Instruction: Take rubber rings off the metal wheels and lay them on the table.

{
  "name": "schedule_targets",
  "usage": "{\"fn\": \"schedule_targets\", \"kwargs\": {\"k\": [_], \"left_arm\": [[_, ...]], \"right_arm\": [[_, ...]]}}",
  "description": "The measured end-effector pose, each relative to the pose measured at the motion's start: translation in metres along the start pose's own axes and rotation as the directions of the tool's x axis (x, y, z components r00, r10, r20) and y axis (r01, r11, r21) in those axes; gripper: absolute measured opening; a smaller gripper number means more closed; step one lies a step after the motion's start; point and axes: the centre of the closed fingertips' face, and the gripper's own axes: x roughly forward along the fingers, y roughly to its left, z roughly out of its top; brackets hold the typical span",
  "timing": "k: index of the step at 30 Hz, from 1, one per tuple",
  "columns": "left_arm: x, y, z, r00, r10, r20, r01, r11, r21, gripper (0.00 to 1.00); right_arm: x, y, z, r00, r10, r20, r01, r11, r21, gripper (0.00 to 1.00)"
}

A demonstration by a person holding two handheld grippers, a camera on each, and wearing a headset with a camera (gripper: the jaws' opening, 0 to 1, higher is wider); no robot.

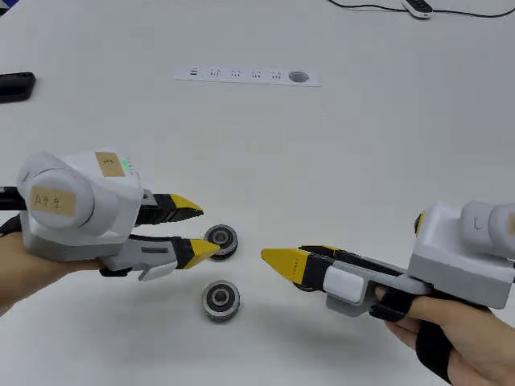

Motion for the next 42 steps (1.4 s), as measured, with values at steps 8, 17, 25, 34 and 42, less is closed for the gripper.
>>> {"fn": "schedule_targets", "kwargs": {"k": [8, 17, 25, 34, 42], "left_arm": [[0.012, 0.000, -0.004, 0.9995, -0.028, -0.014, 0.028, 1.000, -0.003, 0.27], [0.020, -0.002, -0.008, 0.9982, -0.049, -0.035, 0.049, 0.999, 0.000, 0.23], [0.021, -0.002, -0.011, 0.9975, -0.058, -0.040, 0.058, 0.998, -0.014, 0.17], [0.020, -0.005, -0.012, 0.9965, -0.073, -0.041, 0.073, 0.997, 0.000, 0.14], [0.021, -0.006, -0.012, 0.9964, -0.066, -0.054, 0.069, 0.996, 0.063, 0.13]], "right_arm": [[0.006, -0.001, -0.009, 0.9994, 0.017, -0.030, -0.017, 1.000, -0.001, 0.50], [0.010, 0.003, -0.007, 0.9985, 0.050, -0.022, -0.050, 0.999, 0.003, 0.48], [0.014, 0.007, -0.007, 0.9974, 0.069, -0.021, -0.068, 0.998, 0.012, 0.48], [0.020, 0.007, -0.006, 0.9971, 0.072, -0.022, -0.072, 0.997, 0.024, 0.47], [0.039, 0.011, -0.002, 0.9959, 0.090, -0.006, -0.089, 0.993, 0.080, 0.54]]}}
